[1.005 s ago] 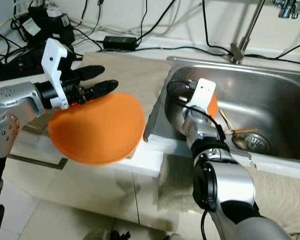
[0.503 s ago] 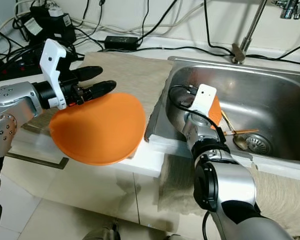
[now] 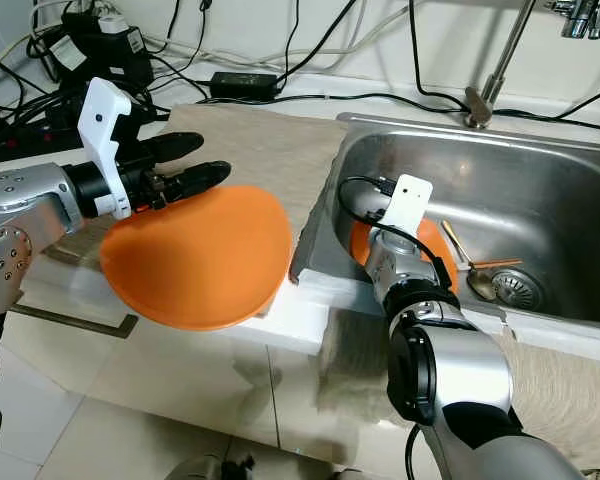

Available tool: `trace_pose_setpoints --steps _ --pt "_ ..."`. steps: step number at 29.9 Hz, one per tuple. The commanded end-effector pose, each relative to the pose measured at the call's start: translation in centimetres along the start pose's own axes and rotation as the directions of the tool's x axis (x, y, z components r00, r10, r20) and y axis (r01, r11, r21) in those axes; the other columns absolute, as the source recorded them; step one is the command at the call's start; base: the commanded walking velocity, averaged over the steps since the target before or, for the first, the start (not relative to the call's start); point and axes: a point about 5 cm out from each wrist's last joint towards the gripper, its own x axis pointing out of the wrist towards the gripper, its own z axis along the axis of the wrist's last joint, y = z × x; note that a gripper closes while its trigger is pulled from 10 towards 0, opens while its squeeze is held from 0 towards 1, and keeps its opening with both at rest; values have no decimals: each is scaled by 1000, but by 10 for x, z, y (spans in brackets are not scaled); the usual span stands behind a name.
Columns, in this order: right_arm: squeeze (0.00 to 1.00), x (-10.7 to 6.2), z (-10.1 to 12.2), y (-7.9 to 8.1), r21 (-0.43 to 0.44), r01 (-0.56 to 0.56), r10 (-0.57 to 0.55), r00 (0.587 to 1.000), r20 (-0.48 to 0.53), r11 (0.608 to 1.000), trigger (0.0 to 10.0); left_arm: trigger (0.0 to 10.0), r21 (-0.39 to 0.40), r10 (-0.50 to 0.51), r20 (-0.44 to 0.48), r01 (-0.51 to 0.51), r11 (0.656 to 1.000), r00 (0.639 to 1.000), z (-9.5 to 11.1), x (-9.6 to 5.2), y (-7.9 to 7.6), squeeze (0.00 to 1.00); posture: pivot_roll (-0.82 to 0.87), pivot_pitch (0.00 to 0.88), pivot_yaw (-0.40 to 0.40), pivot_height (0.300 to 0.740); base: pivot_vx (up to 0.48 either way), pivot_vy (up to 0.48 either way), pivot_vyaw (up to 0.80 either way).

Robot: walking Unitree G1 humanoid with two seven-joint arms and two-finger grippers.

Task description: Kitchen organization

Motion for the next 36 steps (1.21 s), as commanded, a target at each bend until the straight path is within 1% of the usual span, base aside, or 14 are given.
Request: trace_pose_setpoints --steps 1,2,10,11,13,14,20,22,25,28,30,32,33,36 --pt "1000 -1 5 4 -21 -3 3 1000 22 1000 10000 10000 27 1 6 -1 1000 1000 8 -1 1 0 108 35 40 740 0 0 0" --pt "1000 -2 14 9 -74 -11 17 996 83 997 10000 10000 26 6 8 -6 1000 1000 7 -1 2 0 104 34 40 740 0 0 0" --pt "1000 -11 54 35 -201 -70 132 940 314 977 10000 10000 23 15 16 -16 1000 1000 7 2 4 0 91 25 40 740 0 0 0" --pt "820 -16 65 45 -250 -93 185 908 376 964 10000 10000 23 22 21 -23 999 1000 7 3 5 0 86 20 41 740 0 0 0" --pt "820 -18 68 49 -271 -98 203 896 394 958 10000 10000 23 24 23 -25 999 999 7 3 6 0 86 20 41 740 0 0 0" --pt "0 -23 76 56 -296 -115 242 867 437 948 10000 10000 22 39 26 -39 999 999 6 4 8 0 82 16 41 740 0 0 0" --pt "0 -36 96 69 -352 -180 356 764 538 919 10000 10000 13 88 43 -88 996 995 6 3 16 0 76 10 44 740 0 0 0" --pt "0 -37 98 70 -367 -195 379 749 543 910 10000 10000 9 96 42 -96 995 994 5 2 17 0 76 10 44 740 0 0 0" --pt "0 -43 103 70 -392 -270 459 697 550 880 10000 10000 -5 131 44 -131 991 990 3 0 24 0 73 4 44 740 0 0 0" --pt "0 -46 101 66 -447 -325 539 655 530 834 10000 10000 -16 178 40 -178 984 983 -1 -2 33 0 68 2 44 740 0 0 0" --pt "0 -48 100 65 -460 -336 557 643 525 822 10000 10000 -17 191 37 -190 982 981 -3 -2 35 0 68 2 44 740 0 0 0" --pt "0 -53 94 64 -474 -421 628 604 490 774 10000 10000 -26 218 21 -218 976 976 -8 -5 41 0 63 1 42 740 0 0 0" --pt "0 -62 90 63 -480 -505 696 539 475 718 10000 10000 -34 238 6 -238 971 971 -13 -9 46 0 61 1 42 740 0 0 0" --pt "0 -66 88 61 -480 -544 726 506 466 688 10000 10000 -34 244 -2 -244 969 970 -14 -11 48 0 60 0 45 740 0 0 0"
